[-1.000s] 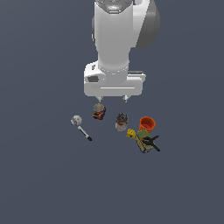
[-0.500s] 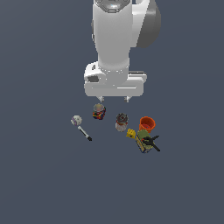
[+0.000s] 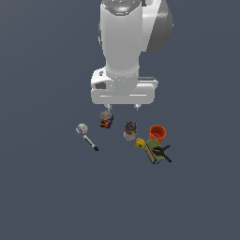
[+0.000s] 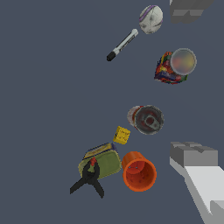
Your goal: Pick up a designated object from a clutter of objects.
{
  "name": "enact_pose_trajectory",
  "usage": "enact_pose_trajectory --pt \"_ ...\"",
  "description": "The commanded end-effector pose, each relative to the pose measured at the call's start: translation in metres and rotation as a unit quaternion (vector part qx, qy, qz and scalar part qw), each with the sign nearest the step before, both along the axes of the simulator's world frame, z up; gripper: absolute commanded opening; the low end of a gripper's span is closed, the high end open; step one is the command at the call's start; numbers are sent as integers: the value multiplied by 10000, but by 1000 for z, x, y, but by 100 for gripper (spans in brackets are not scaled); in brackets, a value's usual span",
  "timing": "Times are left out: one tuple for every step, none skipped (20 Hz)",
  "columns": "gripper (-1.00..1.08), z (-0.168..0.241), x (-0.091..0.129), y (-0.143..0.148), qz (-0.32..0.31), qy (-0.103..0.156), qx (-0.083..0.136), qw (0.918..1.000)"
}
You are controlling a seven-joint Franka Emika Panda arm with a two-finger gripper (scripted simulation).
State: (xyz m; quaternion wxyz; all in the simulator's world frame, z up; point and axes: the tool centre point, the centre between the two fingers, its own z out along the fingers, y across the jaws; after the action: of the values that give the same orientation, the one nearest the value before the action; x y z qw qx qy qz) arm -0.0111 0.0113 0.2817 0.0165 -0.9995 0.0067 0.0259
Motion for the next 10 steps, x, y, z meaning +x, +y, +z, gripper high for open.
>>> enact_pose_trajectory --pt "100 -5 1 2 123 -6 -10 9999" --pt "100 -7 2 3 192 -10 -15 9998" --pt "100 -10 3 4 269 -15 -22 9996" --pt "100 -13 4 5 354 -20 -29 9994" --pt "100 -16 5 6 446 -25 -36 9990" --pt "100 -20 6 7 547 -31 -43 9985" --pt "100 -24 7 9 656 -38 -51 9978" --pt "100 -28 8 10 774 -44 -59 9970" --pt "100 -32 9 12 900 -51 -67 9959" --pt "100 -37 10 14 1034 -57 -75 9946"
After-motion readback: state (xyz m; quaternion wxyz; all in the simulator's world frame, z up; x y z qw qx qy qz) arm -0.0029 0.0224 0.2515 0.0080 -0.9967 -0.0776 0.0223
